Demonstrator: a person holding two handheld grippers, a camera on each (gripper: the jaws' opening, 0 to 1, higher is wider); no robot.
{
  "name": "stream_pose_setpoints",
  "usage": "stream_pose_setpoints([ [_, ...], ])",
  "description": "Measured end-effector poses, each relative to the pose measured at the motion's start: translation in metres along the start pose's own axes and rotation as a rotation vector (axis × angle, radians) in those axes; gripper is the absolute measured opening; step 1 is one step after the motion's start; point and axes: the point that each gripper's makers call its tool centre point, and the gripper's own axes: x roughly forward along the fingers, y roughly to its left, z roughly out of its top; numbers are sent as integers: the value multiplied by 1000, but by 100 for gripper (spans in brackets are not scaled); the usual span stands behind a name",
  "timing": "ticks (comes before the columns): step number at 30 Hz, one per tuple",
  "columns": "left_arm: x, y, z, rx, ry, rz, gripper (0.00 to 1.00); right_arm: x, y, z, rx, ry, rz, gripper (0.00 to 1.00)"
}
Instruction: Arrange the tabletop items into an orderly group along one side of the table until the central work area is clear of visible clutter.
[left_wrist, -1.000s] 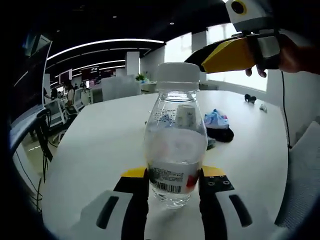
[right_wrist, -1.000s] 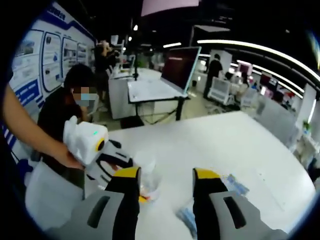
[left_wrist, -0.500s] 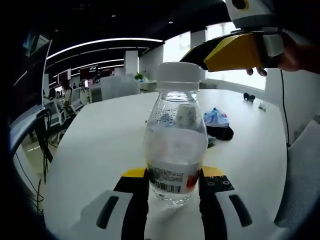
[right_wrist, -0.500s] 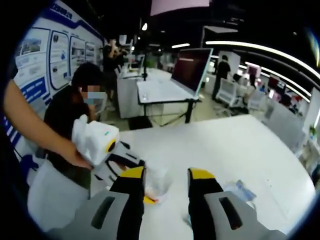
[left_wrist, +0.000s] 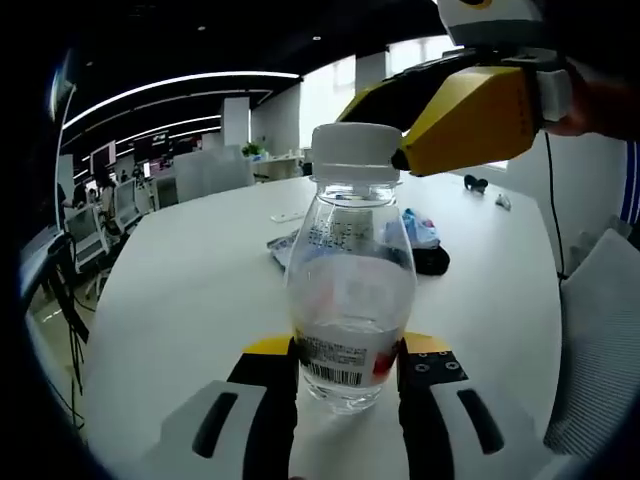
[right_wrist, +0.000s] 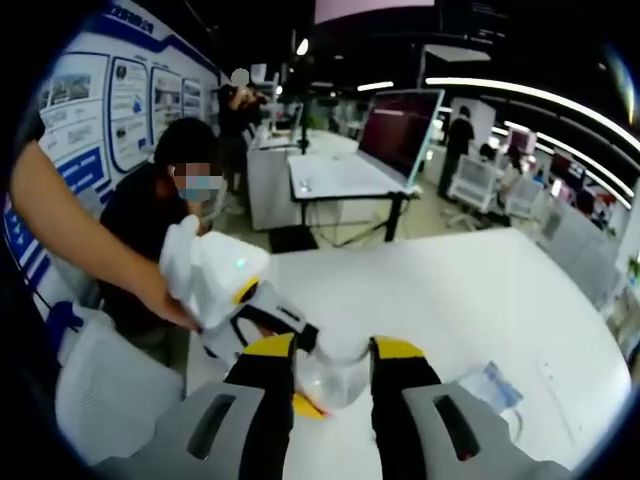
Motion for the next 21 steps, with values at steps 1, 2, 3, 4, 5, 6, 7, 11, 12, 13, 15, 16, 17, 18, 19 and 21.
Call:
stream_pose_setpoints([
  [1,1,0,0,1,2,-5,37,1,-2,-1,1,3,1,25],
  [2,1,-1,1,4,5,-10,37,2,-3,-2,4,4,2,24],
  [3,1,-1,1,4,7,-11,37,2,-4,-3,8,8,2,23],
  [4,2,-1,0,6,11,-14,38,4,-5,-6,12,13,4,22],
  [5,1,-1,0,7,14,-15,38,5,-6,-7,15,16,5,21],
  [6,1,-1,0,7,19,-16,38,6,-7,-8,18,17,5,20],
  [7,1,-1,0,8,21,-16,38,6,-7,-9,17,18,6,19],
  [11,0,0,-1,4,23,-11,38,7,-5,-8,37,18,13,19],
  [12,-1,0,-1,2,22,-9,38,8,-5,-9,45,18,13,19],
  [13,-1,0,-1,0,21,-8,38,8,-5,-9,53,18,12,18],
  [15,-2,1,-2,-5,19,-1,37,9,-5,-8,64,19,6,18],
  [16,-3,2,-2,-8,19,2,37,9,-5,-8,69,20,3,18],
  [17,-4,3,-3,-22,19,6,37,9,-5,-8,69,19,-2,18],
  [18,-5,3,-4,-32,20,10,37,9,-5,-8,69,19,-7,18],
  [19,-7,4,-5,-36,20,14,37,10,-6,-8,69,17,-11,18],
  [21,-10,5,-8,-42,22,22,37,10,-7,-8,78,17,-13,18],
])
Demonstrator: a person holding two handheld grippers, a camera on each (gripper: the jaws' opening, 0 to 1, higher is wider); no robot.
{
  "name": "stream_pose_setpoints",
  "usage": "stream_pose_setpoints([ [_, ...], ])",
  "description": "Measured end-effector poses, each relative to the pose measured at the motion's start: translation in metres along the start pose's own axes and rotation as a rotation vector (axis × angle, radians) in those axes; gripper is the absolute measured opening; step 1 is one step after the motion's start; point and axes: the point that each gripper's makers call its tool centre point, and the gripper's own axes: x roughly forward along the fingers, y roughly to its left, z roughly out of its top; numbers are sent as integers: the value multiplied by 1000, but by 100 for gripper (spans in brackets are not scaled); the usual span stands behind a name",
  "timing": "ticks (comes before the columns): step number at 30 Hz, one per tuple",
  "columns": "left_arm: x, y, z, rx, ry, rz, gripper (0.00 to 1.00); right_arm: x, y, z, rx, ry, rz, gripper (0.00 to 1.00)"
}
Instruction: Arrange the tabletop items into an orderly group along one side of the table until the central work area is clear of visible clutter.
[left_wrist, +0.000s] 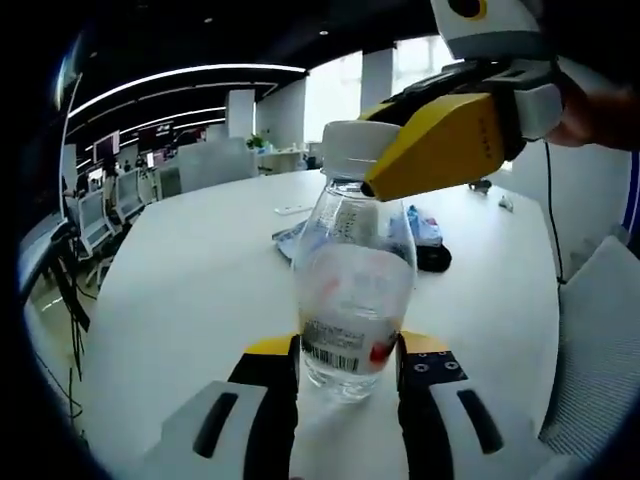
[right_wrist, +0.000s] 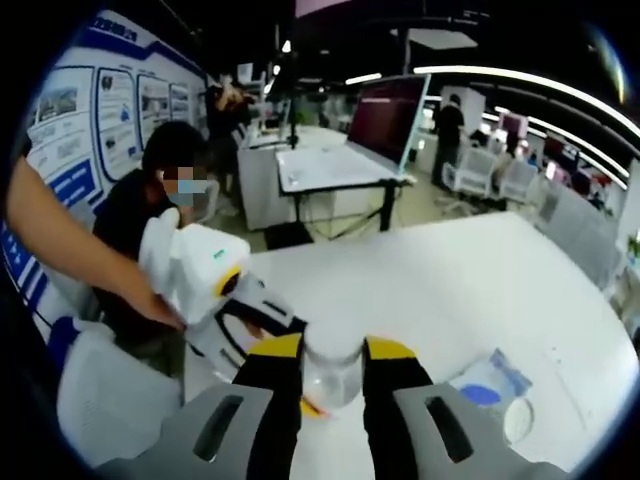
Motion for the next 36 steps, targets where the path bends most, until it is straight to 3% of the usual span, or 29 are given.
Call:
stream_pose_setpoints([
  [19,-18,14,-18,-12,48,80,31,-6,-2,-9,6,24,-29,18],
  [28,-17,17,-17,0,65,107,28,-9,-4,-11,23,36,-40,18],
  [36,-16,11,-10,-10,43,98,32,-10,-6,-12,30,34,-53,18],
])
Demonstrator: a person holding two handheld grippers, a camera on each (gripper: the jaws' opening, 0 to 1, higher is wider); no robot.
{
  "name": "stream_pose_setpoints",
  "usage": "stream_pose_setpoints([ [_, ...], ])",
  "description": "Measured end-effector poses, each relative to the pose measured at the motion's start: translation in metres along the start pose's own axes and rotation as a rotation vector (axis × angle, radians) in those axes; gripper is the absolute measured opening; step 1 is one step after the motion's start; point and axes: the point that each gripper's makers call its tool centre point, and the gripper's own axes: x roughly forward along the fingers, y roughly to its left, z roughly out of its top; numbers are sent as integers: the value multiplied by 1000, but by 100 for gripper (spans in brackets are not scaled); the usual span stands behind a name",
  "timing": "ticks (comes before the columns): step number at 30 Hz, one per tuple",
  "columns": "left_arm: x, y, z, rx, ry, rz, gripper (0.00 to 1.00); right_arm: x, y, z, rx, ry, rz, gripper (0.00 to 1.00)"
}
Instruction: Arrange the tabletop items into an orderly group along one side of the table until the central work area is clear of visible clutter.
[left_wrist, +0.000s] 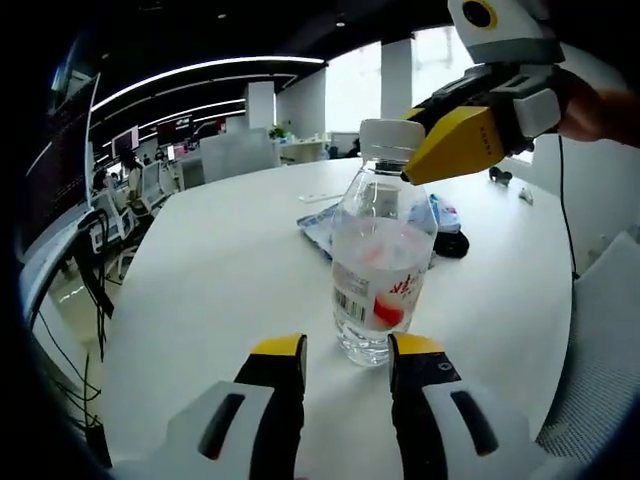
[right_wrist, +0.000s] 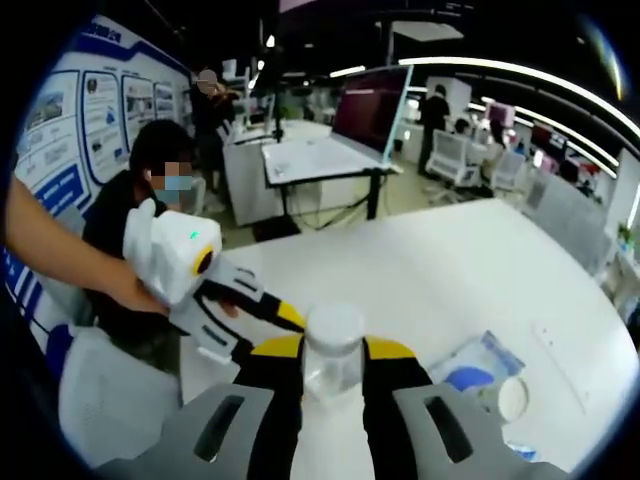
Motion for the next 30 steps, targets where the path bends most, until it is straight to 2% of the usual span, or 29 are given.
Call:
stream_pose_setpoints([
  [8,7,-2,2,29,26,16,37,-4,-2,-3,12,4,-8,17],
  [12,11,-2,3,71,41,15,36,-7,-4,-5,12,7,-14,16],
  [18,13,3,6,84,52,26,34,-9,-9,-6,21,9,-22,15],
  [22,12,5,7,77,50,36,33,-9,-11,-7,25,5,-26,14],
  [24,11,4,9,47,36,36,33,-10,-12,-7,27,-1,-29,14],
  [27,11,1,12,21,19,34,35,-10,-11,-7,26,-10,-26,15],
  [30,12,-4,15,-38,-10,17,43,-11,-11,-7,29,-20,-27,15],
])
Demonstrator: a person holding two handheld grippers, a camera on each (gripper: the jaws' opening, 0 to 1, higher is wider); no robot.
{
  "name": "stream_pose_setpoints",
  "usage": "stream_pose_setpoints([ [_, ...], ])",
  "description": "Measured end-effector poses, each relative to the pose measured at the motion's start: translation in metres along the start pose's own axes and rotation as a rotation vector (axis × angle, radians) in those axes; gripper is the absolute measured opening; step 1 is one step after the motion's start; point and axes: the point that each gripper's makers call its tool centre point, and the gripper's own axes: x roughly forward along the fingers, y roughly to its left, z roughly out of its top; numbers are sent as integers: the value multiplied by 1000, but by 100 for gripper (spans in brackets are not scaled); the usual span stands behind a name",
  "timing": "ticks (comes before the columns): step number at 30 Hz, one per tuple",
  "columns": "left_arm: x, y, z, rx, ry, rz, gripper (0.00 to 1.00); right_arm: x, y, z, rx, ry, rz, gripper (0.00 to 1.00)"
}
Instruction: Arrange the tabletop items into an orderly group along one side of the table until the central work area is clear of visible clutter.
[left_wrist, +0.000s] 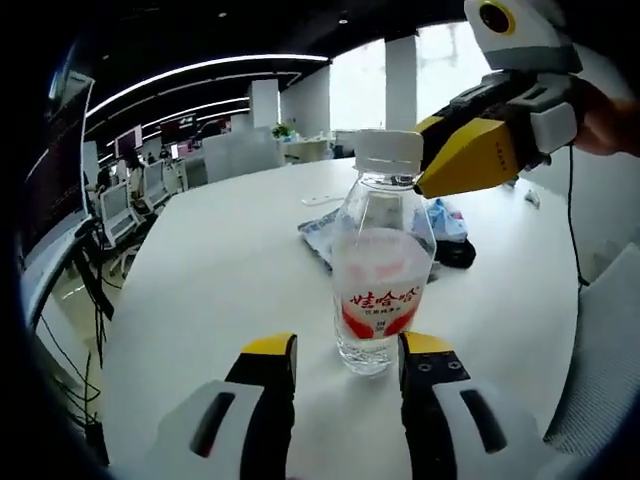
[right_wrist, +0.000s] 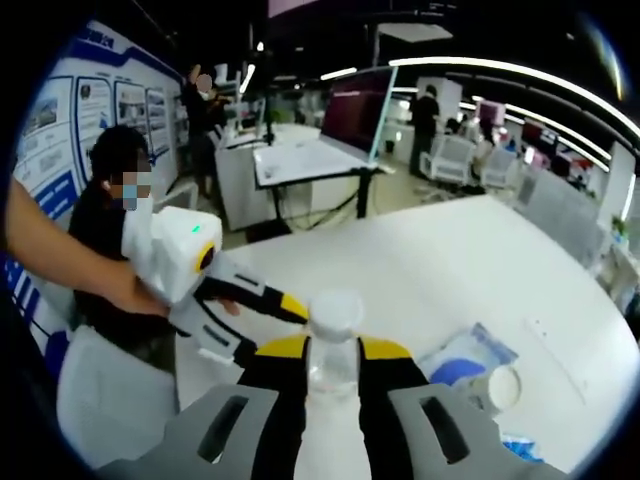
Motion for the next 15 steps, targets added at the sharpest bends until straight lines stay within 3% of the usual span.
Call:
stream_pose_setpoints([
  [15,17,-18,8,-3,-16,-3,49,-16,-14,11,19,-76,-34,30],
])
